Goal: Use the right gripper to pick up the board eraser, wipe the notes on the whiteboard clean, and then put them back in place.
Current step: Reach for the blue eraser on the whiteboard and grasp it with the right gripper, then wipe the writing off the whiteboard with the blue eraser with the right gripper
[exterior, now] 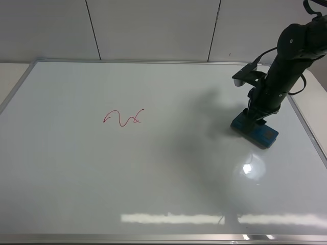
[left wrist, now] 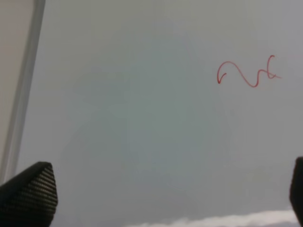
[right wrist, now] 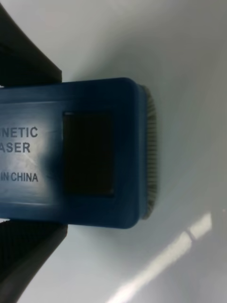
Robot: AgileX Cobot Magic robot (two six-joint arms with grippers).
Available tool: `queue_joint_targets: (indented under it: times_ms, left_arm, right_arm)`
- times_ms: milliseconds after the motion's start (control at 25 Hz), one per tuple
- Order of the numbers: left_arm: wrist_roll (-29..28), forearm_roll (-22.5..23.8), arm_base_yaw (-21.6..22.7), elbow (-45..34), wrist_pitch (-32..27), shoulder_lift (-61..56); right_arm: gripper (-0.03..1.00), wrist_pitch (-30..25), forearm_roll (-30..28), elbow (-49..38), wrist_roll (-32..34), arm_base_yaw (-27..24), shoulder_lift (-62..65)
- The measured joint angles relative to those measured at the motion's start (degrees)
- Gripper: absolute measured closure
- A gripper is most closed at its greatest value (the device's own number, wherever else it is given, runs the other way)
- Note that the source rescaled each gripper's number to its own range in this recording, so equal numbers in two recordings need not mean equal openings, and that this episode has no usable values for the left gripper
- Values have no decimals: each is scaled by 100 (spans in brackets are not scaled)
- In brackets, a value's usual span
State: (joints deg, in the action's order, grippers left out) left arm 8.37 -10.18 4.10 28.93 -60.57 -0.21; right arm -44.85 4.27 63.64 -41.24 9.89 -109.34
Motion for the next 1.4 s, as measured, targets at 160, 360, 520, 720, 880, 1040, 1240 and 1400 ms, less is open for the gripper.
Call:
queue_joint_targets:
  times_ms: [160, 360, 520, 720, 880, 1040, 1240, 1400]
  left_arm:
    - [0, 0, 0, 0, 0, 0]
    - [0, 0, 0, 0, 0, 0]
    - [0, 0, 0, 0, 0, 0]
    - [0, 0, 0, 0, 0, 0]
    - [0, 0, 0, 0, 0, 0]
    - [0, 0, 0, 0, 0, 0]
    - [0, 0, 0, 0, 0, 0]
    - [0, 0, 0, 0, 0, 0]
  right_arm:
    - [94, -27, -51, 22, 113, 108, 0]
    - [94, -283, -65, 376, 389, 349, 0]
    - [94, -433, -70, 721, 501, 590, 2]
    - [94, -518, -70, 1018, 527, 863, 2]
    - [94, -591, -61, 1209, 396, 1057, 2]
    - [94, -737, 109, 1473, 215, 1234, -10]
    - [94, -727, 294, 1707, 43, 1509, -46]
    - [94, -732, 416, 1937, -66, 1776, -213]
